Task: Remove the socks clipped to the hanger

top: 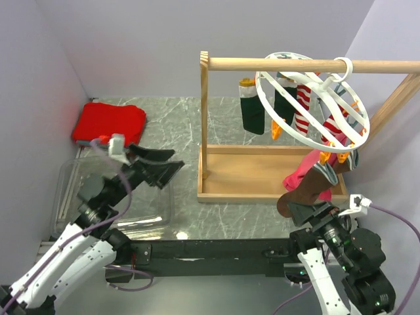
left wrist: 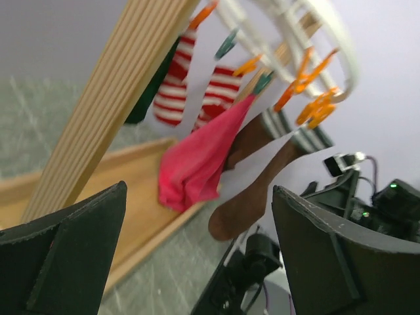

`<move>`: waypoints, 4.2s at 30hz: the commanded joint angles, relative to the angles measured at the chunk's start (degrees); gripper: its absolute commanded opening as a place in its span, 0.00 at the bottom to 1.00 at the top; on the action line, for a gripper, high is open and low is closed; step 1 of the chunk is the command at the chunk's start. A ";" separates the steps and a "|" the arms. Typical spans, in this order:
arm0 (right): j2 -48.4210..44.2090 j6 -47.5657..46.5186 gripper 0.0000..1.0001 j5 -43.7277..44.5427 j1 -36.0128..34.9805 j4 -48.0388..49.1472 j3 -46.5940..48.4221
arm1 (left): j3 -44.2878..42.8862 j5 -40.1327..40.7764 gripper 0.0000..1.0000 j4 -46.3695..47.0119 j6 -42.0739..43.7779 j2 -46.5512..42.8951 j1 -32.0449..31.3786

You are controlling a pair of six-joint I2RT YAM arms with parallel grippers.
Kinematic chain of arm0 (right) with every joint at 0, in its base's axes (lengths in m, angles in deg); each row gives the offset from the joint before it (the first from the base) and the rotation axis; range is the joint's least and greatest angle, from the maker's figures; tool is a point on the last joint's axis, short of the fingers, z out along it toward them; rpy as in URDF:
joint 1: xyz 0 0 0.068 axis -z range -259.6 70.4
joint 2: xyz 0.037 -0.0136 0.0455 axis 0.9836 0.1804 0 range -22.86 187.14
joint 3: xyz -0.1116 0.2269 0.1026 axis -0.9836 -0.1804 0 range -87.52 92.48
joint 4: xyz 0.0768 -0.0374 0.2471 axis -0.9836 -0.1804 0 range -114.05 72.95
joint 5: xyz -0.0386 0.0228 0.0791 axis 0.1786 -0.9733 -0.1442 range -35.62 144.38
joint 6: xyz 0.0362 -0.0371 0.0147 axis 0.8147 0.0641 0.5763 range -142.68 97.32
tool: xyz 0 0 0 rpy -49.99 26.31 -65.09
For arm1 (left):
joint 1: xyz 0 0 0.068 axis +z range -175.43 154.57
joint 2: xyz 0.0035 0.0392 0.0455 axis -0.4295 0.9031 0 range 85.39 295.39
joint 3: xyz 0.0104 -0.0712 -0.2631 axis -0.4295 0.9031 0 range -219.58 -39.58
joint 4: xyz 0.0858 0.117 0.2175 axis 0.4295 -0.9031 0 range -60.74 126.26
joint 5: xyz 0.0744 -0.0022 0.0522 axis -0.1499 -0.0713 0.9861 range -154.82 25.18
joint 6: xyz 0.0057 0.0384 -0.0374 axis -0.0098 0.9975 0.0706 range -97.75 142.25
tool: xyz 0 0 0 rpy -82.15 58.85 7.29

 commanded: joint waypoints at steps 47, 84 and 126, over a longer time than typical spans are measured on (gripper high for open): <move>18.69 -18.56 1.00 2.22 0.07 -18.21 36.28 | -48.22 16.13 0.97 30.74 28.24 84.47 -37.92; 32.14 -21.73 1.00 1.61 0.07 9.74 30.41 | -40.14 -27.48 0.24 30.84 -8.70 73.23 -32.30; 25.46 -23.48 0.91 -0.93 0.07 32.67 16.34 | -41.73 -28.87 0.03 14.73 -2.17 64.44 -32.12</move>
